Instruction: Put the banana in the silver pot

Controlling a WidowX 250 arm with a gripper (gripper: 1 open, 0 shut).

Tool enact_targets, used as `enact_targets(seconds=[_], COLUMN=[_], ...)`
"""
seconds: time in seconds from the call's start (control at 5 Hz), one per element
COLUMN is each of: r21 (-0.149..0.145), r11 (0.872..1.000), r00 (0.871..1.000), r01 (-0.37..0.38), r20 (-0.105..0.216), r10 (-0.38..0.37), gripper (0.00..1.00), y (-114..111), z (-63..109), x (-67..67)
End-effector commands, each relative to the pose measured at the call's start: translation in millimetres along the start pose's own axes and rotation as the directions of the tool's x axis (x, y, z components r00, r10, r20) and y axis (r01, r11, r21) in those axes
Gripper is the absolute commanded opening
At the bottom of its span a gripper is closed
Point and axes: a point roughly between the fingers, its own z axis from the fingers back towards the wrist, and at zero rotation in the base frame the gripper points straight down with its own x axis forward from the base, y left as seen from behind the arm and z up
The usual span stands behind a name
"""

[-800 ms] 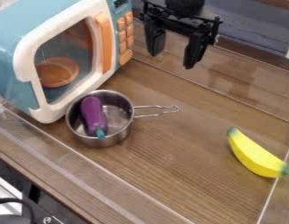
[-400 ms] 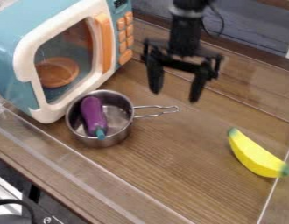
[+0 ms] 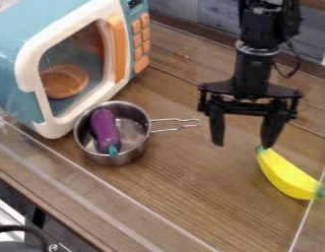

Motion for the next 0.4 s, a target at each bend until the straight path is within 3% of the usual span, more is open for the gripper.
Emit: enact_targets(seconds=[0.0,0.2], r21=[-0.059,-0.092], r11=[0.998,0.994], r00=[0.999,0.996], r01=[-0.010,-0.064], r20=[0.046,0.048], r10=[0.012,0.069], gripper=[1.00,1.00], y=[-20.6,-37.9], z=[22.2,20.6], x=[2.5,6.6])
